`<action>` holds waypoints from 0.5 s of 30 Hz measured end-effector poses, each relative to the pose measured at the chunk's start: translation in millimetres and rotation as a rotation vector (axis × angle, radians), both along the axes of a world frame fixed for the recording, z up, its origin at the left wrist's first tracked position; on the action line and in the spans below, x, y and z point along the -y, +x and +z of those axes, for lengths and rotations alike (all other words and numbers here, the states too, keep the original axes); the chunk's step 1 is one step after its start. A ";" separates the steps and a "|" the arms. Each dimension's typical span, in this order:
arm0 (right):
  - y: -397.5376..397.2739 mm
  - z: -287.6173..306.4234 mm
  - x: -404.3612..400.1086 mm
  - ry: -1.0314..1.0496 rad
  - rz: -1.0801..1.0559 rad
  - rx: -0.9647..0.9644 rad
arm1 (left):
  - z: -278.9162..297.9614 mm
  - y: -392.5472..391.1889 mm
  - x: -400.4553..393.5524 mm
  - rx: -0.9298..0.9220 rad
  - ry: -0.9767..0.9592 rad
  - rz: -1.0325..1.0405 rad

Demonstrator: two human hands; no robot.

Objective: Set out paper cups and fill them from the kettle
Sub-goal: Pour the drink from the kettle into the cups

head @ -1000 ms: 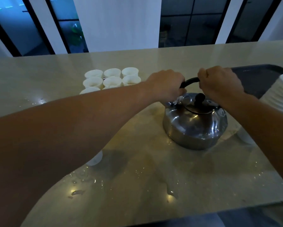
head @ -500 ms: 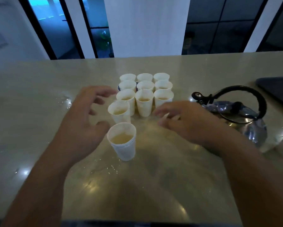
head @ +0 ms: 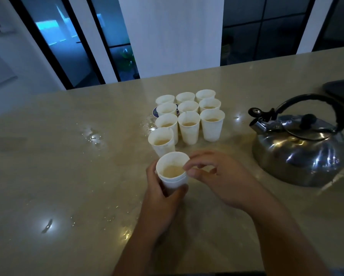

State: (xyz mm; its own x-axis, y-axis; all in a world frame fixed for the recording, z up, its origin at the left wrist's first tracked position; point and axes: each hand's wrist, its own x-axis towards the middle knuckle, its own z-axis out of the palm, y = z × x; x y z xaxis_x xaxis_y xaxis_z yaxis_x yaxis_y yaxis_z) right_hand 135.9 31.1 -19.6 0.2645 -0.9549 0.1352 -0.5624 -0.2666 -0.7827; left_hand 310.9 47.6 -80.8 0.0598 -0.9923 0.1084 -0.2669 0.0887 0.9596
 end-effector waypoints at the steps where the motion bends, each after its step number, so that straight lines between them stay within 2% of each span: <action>1: -0.8 -1.6 1.1 -0.006 -0.011 0.016 | 2.5 -0.8 0.0 0.002 -0.001 -0.001; 10: -5.8 5.0 3.3 -0.160 -0.161 0.202 | 54.8 -4.0 12.5 0.139 -0.064 -0.101; 15: -19.3 8.4 -1.6 -0.156 -0.162 0.202 | 55.4 -11.1 11.3 0.076 -0.048 -0.135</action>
State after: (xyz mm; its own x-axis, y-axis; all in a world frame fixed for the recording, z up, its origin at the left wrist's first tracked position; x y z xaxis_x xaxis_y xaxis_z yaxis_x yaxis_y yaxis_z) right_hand 116.6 32.7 -11.2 0.0628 -0.9461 0.3179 -0.4445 -0.3117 -0.8398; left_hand 299.8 36.2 -25.4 -0.0844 -0.9843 0.1551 -0.3211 0.1742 0.9309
